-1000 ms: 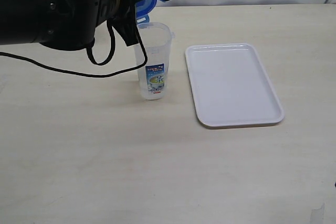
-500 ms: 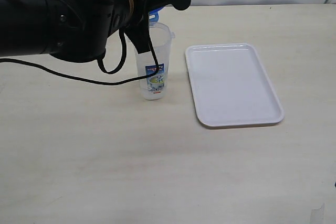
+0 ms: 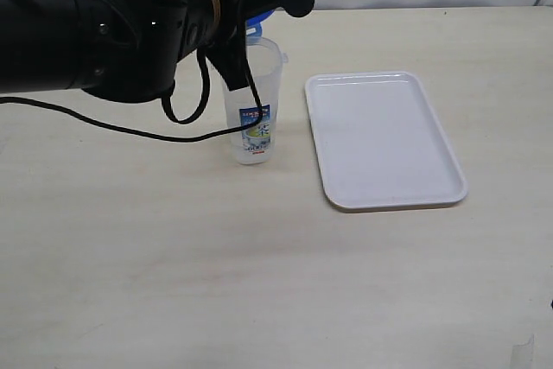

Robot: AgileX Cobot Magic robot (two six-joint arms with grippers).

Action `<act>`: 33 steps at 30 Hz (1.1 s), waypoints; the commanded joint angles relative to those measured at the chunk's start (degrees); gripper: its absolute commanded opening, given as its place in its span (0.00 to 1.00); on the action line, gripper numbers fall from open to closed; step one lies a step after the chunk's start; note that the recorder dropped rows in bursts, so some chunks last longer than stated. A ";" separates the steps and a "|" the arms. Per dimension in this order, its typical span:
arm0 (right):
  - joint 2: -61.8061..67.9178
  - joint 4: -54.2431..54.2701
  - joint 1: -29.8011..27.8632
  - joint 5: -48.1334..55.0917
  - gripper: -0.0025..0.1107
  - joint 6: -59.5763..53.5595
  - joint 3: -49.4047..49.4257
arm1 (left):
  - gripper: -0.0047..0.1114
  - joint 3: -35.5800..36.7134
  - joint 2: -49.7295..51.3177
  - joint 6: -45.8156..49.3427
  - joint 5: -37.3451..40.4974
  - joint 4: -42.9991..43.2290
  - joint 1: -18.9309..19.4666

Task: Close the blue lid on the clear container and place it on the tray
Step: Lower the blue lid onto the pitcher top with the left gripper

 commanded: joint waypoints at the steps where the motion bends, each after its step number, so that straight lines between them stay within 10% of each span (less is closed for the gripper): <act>1: -0.25 -0.16 -0.25 -0.16 0.06 0.11 0.12 | 0.04 0.03 -0.18 -0.53 -1.81 -0.37 -0.10; 33: -0.25 -0.16 -0.25 -0.16 0.06 0.11 0.12 | 0.04 0.10 -0.18 9.75 1.12 -3.41 -4.67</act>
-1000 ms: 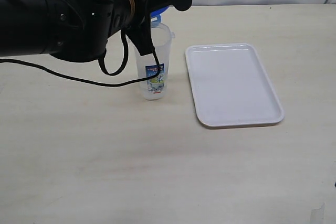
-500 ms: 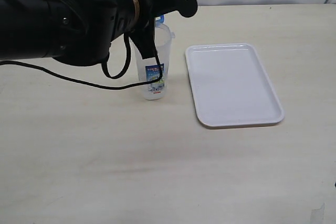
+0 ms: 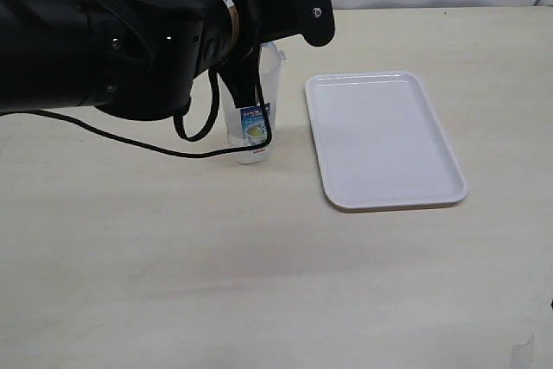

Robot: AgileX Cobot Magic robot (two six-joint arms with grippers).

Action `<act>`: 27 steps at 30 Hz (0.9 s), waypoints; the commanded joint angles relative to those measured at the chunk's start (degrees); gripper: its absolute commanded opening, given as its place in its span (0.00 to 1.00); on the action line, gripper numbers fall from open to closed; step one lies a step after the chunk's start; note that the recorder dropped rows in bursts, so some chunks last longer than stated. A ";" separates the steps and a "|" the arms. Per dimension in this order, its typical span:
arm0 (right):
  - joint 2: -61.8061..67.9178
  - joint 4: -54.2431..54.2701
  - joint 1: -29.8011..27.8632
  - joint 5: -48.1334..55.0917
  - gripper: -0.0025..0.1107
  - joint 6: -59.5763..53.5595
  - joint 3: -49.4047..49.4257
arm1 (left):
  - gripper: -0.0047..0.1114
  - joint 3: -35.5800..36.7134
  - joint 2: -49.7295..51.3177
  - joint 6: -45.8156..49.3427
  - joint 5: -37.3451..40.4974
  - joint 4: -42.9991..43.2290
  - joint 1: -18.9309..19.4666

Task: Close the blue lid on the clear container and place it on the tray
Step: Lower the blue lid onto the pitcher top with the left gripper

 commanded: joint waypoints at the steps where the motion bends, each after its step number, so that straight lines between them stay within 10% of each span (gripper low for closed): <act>1: -0.25 -0.16 -0.25 -0.16 0.06 0.11 0.12 | 0.04 0.10 -0.18 2.89 1.63 -0.51 -1.48; 27: -0.25 -0.16 -0.25 -0.16 0.06 0.11 0.12 | 0.04 0.10 -0.18 20.56 1.04 -15.52 -2.09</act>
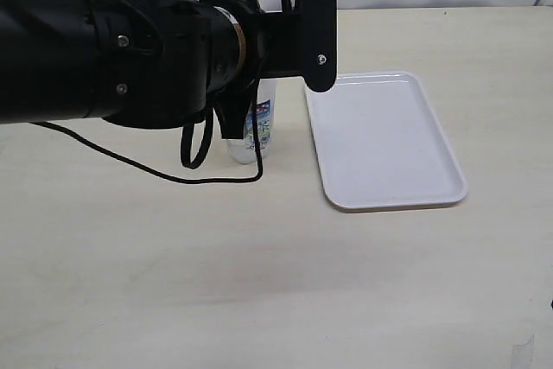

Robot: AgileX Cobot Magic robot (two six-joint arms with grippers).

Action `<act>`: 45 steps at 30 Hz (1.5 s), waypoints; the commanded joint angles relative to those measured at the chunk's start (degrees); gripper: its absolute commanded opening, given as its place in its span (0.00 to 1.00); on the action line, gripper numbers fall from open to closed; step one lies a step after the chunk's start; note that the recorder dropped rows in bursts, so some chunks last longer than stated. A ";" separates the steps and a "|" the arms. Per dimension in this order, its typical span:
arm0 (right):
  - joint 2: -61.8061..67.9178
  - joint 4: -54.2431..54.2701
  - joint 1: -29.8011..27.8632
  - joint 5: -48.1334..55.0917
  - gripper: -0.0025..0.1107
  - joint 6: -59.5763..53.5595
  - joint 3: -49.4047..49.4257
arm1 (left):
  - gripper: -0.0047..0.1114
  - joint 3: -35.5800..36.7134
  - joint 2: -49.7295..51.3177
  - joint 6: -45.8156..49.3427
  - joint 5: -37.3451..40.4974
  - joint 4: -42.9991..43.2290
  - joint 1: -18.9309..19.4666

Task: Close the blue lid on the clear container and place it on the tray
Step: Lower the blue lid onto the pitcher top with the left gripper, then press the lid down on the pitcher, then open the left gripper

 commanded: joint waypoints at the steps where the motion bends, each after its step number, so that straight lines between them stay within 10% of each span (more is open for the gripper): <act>1: -0.25 -0.16 -0.25 -0.16 0.06 0.11 0.12 | 0.04 0.10 -0.18 0.93 0.20 -1.75 -0.49; 45: -0.25 -0.16 -0.25 -0.16 0.06 0.11 0.12 | 0.04 0.10 -0.18 9.51 1.14 -16.77 -0.22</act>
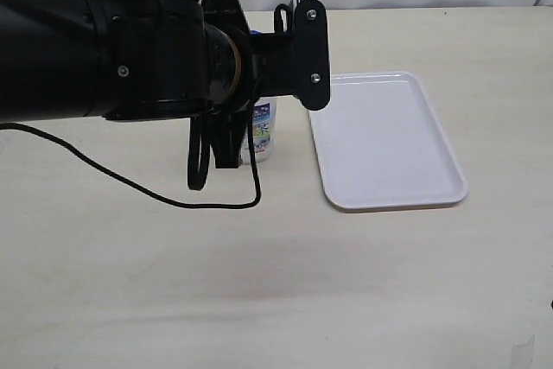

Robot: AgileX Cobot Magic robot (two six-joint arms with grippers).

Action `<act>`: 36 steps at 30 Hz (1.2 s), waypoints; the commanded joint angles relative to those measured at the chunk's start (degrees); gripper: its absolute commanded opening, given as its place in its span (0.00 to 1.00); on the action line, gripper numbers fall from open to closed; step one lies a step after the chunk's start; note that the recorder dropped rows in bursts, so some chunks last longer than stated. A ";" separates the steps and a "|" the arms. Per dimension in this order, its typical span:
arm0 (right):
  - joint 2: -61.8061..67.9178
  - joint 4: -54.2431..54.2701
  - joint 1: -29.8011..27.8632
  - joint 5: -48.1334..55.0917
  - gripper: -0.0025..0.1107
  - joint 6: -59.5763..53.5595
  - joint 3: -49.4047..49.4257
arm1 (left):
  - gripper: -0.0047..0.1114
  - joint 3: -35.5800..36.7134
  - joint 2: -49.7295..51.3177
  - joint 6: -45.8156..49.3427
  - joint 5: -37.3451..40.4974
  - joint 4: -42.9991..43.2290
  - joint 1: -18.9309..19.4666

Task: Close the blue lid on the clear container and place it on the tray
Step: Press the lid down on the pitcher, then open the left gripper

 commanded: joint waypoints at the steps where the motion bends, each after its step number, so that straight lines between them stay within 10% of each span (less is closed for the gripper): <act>1: -0.25 -0.16 -0.25 -0.16 0.06 0.11 0.12 | 0.04 0.10 -0.18 -0.08 -0.49 -1.14 -0.22; 36: -0.25 -0.16 -0.25 -0.16 0.06 0.11 0.12 | 0.04 0.10 -0.18 -6.70 0.12 0.48 0.91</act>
